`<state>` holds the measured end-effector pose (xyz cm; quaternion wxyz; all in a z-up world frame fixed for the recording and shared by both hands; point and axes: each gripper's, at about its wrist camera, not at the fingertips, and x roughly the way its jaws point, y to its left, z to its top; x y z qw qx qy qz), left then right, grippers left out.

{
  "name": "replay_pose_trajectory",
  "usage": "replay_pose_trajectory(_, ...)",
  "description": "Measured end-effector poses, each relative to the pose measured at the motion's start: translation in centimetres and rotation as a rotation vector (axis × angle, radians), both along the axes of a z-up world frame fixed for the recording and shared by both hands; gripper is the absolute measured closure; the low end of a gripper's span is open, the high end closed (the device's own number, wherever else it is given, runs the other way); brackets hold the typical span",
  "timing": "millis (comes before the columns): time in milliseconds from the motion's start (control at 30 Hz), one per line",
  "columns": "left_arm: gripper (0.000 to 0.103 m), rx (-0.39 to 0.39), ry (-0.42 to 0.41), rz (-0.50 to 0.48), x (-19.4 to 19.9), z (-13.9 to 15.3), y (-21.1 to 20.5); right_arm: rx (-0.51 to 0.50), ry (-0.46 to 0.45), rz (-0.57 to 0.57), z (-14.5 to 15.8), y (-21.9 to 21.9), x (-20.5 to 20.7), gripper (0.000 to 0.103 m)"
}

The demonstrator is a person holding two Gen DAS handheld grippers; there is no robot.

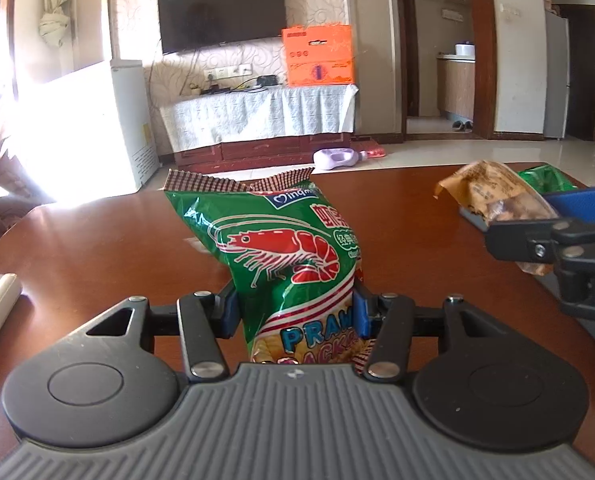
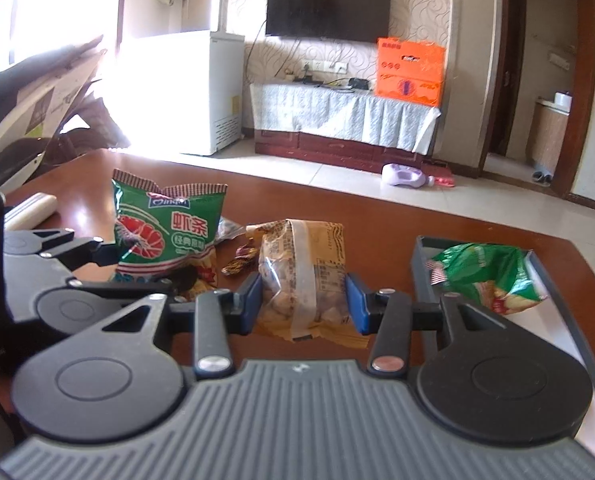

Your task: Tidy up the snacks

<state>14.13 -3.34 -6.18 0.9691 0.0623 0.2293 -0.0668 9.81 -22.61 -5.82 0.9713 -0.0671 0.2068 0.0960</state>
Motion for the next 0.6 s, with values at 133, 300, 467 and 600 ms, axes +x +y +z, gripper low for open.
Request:
replay_pose_trajectory(133,0.045,0.014,-0.007,-0.031,-0.7,0.2,-2.2,0.003,-0.017,-0.027,0.4,-1.1,-0.5,0.055)
replay_pose_trajectory(300,0.045,0.025,-0.021,-0.062,-1.4,0.6,-4.8,0.009,-0.038,-0.049,1.0,-2.2,-1.1,0.055)
replay_pose_trajectory(467,0.045,0.018,-0.021,-0.089,-1.8,0.9,-6.9,-0.003,-0.058,-0.066,1.4,-3.1,-2.1,0.055)
replay_pose_trajectory(600,0.045,0.009,-0.023,-0.108,-2.2,1.1,-8.4,0.004,-0.072,-0.086,1.8,-4.4,-2.7,0.055)
